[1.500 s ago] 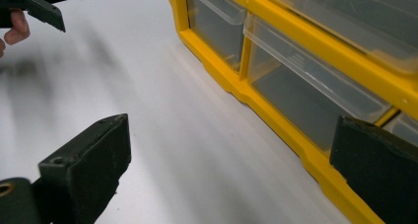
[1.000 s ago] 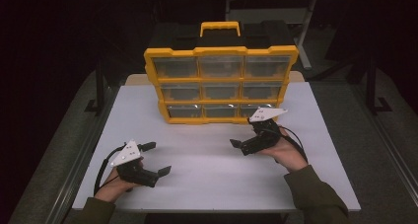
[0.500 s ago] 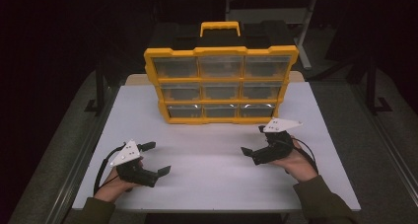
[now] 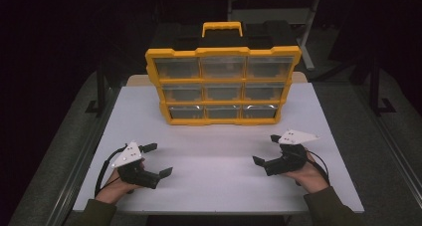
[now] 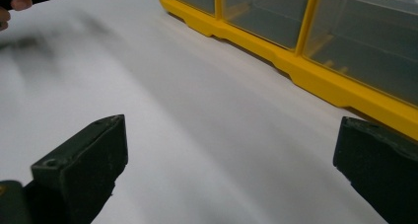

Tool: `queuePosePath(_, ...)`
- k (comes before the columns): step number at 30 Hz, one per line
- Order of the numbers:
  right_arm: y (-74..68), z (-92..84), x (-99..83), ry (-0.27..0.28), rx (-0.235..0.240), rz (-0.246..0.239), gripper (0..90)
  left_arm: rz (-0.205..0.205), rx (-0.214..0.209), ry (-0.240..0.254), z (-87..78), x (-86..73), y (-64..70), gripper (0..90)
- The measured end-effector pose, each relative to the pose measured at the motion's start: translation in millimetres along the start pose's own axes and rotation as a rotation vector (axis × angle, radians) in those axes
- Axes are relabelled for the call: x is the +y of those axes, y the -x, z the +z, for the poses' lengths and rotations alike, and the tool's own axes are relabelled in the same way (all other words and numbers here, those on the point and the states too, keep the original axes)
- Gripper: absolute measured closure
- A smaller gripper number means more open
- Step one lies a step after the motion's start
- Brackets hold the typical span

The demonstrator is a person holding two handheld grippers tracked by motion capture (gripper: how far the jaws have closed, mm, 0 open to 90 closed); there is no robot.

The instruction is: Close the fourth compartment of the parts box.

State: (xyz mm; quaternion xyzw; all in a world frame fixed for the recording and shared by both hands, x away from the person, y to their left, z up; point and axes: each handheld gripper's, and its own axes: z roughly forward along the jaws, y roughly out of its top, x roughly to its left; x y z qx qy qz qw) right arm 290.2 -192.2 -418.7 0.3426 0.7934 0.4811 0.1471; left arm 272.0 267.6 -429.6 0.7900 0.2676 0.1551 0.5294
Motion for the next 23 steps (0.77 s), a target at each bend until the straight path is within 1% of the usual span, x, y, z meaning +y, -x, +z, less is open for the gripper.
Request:
queuePosePath(2, 0.2, -2.9, -3.7, 0.007, -0.001, 0.005, 0.0, 0.005, 0.000, -0.005, -0.1, 0.0, -0.3, 0.0)
queuePosePath(8, 0.1, -9.7, -16.1, 0.016, -0.014, 0.018, 0.0, 0.002, -0.001, -0.006, -0.1, -0.4, 0.0, 0.0)
queuePosePath(13, -0.5, -12.4, -26.1, 0.003, -0.025, 0.025, 0.0, -0.003, 0.001, -0.008, 0.2, -0.8, 0.2, 0.0)
queuePosePath(16, 0.1, -12.9, -29.3, -0.005, -0.031, 0.029, 0.0, -0.003, 0.001, -0.008, 0.5, -1.1, 0.3, 0.0)
queuePosePath(19, 0.5, -12.0, -32.1, -0.016, -0.036, 0.020, 0.0, -0.003, 0.002, -0.009, 0.4, -1.2, 0.3, 0.0)
queuePosePath(23, 0.7, -11.2, -33.0, -0.019, -0.032, 0.025, 0.0, 0.000, 0.003, -0.015, 0.4, -1.4, -0.2, 0.0)
